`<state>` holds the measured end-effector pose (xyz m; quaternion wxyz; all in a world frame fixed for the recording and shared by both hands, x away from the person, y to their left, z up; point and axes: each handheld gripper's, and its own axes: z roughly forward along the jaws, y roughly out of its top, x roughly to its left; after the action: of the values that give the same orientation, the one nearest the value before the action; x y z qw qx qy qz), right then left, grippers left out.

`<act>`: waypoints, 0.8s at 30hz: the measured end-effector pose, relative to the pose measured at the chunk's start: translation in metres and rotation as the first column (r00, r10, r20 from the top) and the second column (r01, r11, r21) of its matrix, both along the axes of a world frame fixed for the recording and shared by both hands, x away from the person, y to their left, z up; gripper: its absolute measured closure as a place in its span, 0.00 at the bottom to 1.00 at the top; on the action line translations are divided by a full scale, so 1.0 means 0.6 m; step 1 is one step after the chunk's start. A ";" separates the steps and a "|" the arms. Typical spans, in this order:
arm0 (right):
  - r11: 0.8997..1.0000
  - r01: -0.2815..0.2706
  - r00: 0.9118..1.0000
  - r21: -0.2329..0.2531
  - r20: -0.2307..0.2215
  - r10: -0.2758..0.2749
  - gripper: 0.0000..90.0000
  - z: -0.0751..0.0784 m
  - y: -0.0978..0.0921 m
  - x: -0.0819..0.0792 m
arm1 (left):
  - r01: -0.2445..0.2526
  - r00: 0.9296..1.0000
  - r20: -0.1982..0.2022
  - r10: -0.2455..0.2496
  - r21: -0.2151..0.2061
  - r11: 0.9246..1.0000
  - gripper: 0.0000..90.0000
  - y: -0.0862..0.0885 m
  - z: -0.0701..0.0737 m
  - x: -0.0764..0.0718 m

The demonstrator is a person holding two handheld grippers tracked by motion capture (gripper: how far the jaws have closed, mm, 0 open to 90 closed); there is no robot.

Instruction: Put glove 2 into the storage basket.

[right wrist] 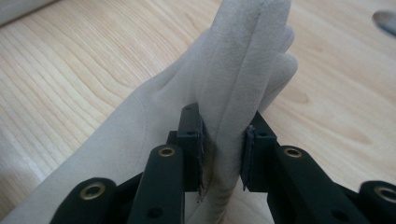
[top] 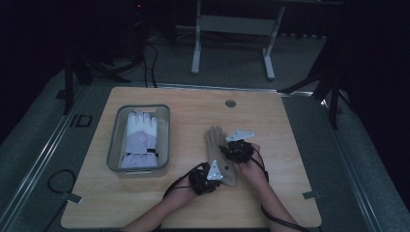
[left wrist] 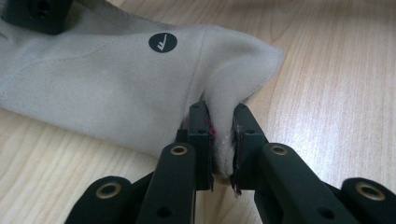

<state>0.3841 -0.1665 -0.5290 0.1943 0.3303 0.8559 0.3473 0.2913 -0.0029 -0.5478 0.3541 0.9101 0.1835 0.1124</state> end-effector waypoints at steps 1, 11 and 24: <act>1.000 -0.002 1.000 0.004 0.002 0.002 0.81 0.004 0.001 -0.001 | -0.001 1.000 0.004 0.001 0.003 1.000 0.90 0.001 0.002 0.000; 0.998 -0.011 1.000 0.062 0.013 0.011 0.82 0.042 0.005 -0.001 | -0.007 1.000 0.021 0.006 0.009 1.000 0.91 0.025 0.041 -0.003; 0.995 -0.045 0.998 0.087 0.044 0.041 0.81 0.090 0.046 -0.003 | 0.010 1.000 0.028 -0.012 0.058 0.998 0.91 0.066 0.093 -0.001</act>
<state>0.3821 -0.1392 -0.4748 0.1899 0.3126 0.8424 0.3956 0.2908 0.0365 -0.4918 0.3306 0.9194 0.1702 0.1284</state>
